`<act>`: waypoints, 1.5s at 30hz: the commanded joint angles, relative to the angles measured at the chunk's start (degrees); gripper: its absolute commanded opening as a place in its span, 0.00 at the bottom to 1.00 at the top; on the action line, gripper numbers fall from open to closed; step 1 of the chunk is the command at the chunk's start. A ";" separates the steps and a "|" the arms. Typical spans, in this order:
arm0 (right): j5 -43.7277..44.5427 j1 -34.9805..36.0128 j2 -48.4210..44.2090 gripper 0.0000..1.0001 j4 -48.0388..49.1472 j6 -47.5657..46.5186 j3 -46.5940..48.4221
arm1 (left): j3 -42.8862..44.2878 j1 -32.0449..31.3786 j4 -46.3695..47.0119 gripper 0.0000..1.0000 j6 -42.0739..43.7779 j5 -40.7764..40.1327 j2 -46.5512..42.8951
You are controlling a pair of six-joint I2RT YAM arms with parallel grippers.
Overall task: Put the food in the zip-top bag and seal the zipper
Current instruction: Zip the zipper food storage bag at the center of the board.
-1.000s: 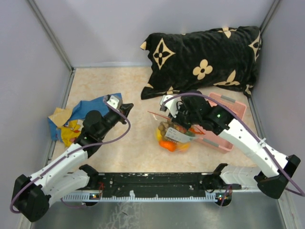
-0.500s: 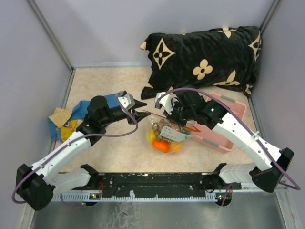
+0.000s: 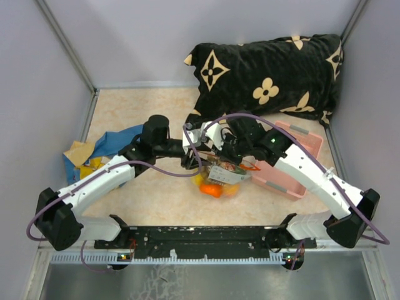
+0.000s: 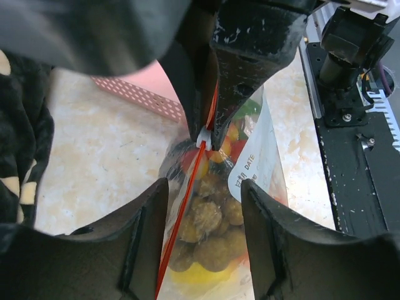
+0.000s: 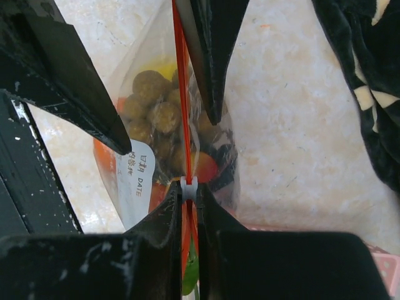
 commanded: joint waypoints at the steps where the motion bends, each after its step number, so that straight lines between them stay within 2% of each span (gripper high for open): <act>1: -1.92 -0.01 -0.45 0.00 4.78 -0.90 3.66 | 1.74 -0.64 -2.43 0.54 3.26 1.98 1.31; 6: -2.35 -0.01 -1.49 0.00 5.52 -0.81 2.72 | 1.32 -0.64 -2.15 0.46 3.46 1.76 2.04; 10: -2.67 -0.01 -3.03 0.00 6.59 -0.72 1.33 | -1.30 0.01 0.20 0.45 2.18 -0.62 -0.47; 15: -2.68 -0.03 -4.43 0.00 7.06 -0.72 0.15 | -8.40 0.89 9.54 0.49 -0.56 -2.29 -5.62; 24: -4.55 -0.01 -4.47 0.00 8.08 -0.72 -0.30 | -5.97 1.20 6.77 0.47 0.11 -1.17 -2.05; 27: -4.87 0.00 -3.96 0.00 7.70 -0.87 -0.13 | -5.59 1.20 6.68 0.37 0.02 -1.07 -1.46; 29: -4.32 -0.01 -3.77 0.00 7.18 -0.97 -0.29 | -5.27 1.20 6.46 0.23 -0.02 -1.38 -1.63; 33: -0.67 -0.01 -4.87 0.00 5.26 -0.70 -1.47 | -5.58 1.20 5.22 0.01 -0.03 -4.06 -2.98; 45: 12.05 -0.27 -11.50 0.00 0.64 4.37 -4.43 | -12.93 1.99 7.99 0.00 -3.38 -13.26 -9.22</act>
